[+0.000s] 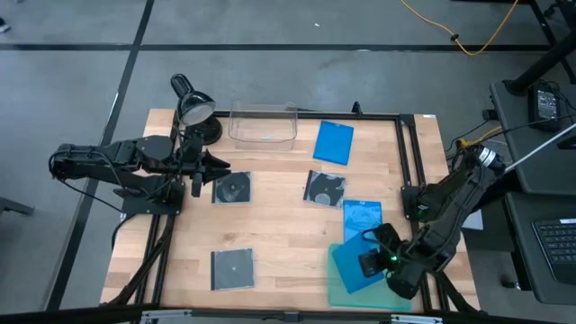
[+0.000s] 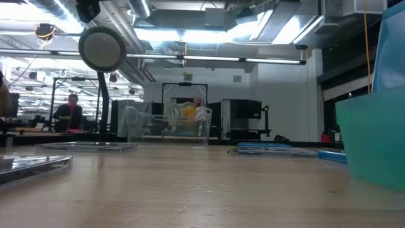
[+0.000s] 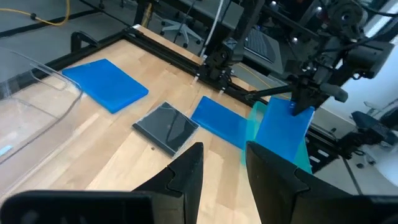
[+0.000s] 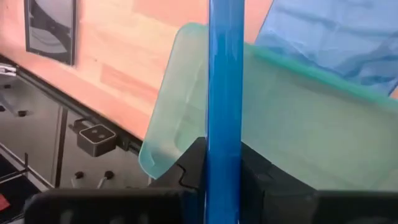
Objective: Pick & place jewel cases by type
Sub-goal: Put the bottom left blue cd case into the green bin
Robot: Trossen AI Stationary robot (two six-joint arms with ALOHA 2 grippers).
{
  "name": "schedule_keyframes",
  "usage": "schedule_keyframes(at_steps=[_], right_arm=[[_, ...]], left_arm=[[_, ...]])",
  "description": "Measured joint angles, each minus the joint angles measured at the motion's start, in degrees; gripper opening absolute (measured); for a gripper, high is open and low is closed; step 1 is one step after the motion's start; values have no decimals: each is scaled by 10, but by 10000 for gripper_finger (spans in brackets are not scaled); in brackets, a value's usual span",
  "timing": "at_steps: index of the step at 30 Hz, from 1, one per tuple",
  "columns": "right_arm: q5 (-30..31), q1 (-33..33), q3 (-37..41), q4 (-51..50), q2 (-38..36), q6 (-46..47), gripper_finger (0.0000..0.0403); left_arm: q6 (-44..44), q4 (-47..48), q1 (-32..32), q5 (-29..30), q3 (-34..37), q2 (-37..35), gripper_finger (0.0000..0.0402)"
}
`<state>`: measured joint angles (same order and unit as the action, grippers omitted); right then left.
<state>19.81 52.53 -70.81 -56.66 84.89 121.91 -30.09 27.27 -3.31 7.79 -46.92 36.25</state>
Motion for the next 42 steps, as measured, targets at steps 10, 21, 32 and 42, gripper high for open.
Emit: schedule_keyframes(at_steps=[10, 21, 32, 42], right_arm=[[-4, -8, 0, 29, 23, -6, 66], [-31, -18, 0, 57, 41, -23, 74], [-71, -17, 0, 103, 41, -41, 99], [-129, -13, 0, 83, 41, -39, 179]], left_arm=[[7, 0, 0, -4, 0, 0, 113], [9, 0, 0, 0, 0, 0, 113], [9, 0, 0, 0, 0, 0, 113], [15, 0, 0, -2, 0, 9, 113]])
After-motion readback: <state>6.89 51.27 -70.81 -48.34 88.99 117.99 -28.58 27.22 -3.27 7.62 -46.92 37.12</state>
